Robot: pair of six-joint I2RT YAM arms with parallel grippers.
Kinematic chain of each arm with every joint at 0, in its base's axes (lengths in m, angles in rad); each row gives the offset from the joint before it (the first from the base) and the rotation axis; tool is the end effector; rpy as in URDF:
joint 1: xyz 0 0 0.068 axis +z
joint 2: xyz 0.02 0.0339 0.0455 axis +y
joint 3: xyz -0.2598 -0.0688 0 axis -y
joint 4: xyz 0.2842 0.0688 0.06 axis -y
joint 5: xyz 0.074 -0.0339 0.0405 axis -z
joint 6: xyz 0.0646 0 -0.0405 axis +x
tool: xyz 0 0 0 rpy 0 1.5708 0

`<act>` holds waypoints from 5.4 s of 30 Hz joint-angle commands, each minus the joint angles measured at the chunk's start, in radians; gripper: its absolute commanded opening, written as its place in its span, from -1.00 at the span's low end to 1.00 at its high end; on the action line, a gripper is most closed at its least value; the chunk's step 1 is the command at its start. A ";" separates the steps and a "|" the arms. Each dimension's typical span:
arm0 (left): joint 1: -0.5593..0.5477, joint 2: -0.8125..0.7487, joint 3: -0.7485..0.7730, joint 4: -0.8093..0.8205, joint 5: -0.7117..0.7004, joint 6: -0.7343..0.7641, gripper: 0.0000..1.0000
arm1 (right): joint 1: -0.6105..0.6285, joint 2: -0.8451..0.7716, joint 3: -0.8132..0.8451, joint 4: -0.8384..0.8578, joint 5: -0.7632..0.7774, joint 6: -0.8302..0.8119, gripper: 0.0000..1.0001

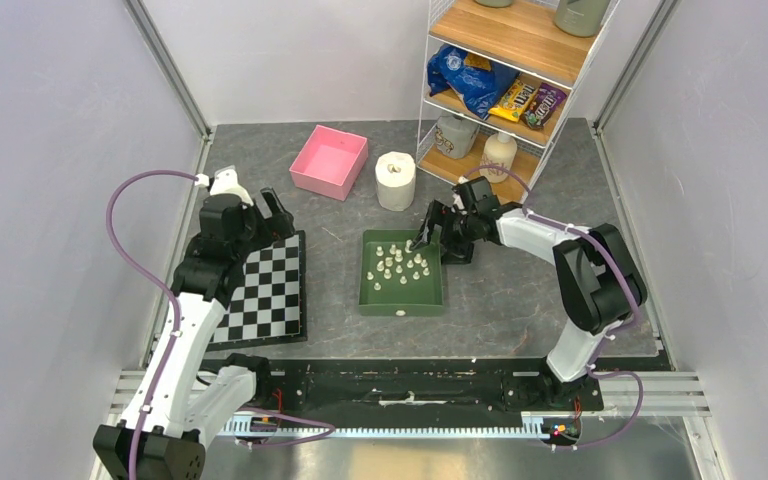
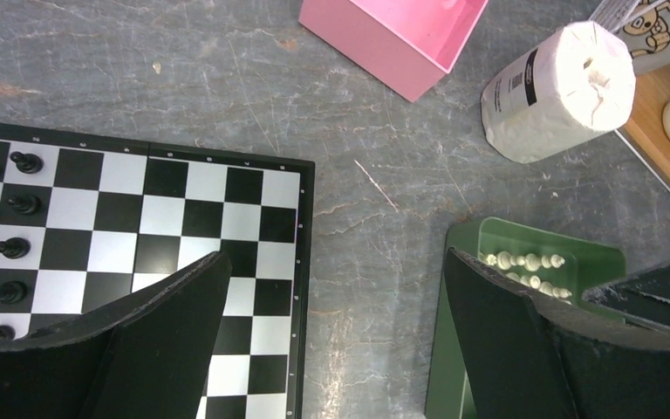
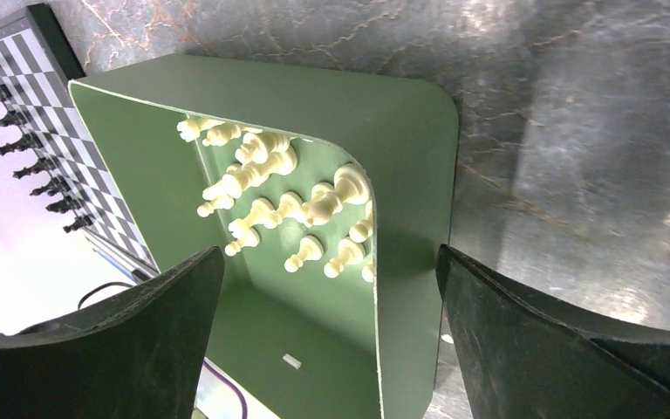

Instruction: Set up the chess pieces on the board

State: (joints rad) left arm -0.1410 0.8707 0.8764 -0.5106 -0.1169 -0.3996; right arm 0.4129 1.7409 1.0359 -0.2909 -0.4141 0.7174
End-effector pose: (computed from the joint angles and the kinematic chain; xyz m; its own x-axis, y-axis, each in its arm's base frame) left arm 0.2559 -0.0287 0.3070 -0.4562 -0.3255 -0.8282 -0.1509 0.9455 -0.2885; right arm 0.3484 0.1810 0.1193 -0.9525 0.2398 -0.1877 0.0776 0.7871 0.6119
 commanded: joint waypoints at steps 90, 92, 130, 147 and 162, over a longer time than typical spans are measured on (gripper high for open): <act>-0.741 0.754 0.355 -0.183 -0.133 -0.138 0.26 | -0.159 -0.384 0.064 -0.513 0.356 -0.123 0.85; -0.742 0.767 0.355 -0.165 -0.123 -0.139 0.22 | -0.159 -0.373 0.065 -0.509 0.348 -0.117 0.83; -0.738 0.938 0.408 -0.106 -0.148 -0.157 -0.24 | -0.159 -0.353 0.059 -0.502 0.339 -0.105 0.81; -0.728 0.945 0.391 -0.130 -0.169 -0.190 -0.30 | -0.159 -0.352 0.058 -0.502 0.332 -0.102 0.82; -0.727 0.961 0.389 -0.125 -0.170 -0.196 -0.33 | -0.158 -0.343 0.059 -0.502 0.324 -0.099 0.81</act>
State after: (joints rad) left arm -0.8719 1.8233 1.2556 -0.6415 -0.2615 -0.5613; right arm 0.2535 1.3907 1.0943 -0.8032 -0.0795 0.6106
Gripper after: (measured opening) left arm 0.345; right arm 0.908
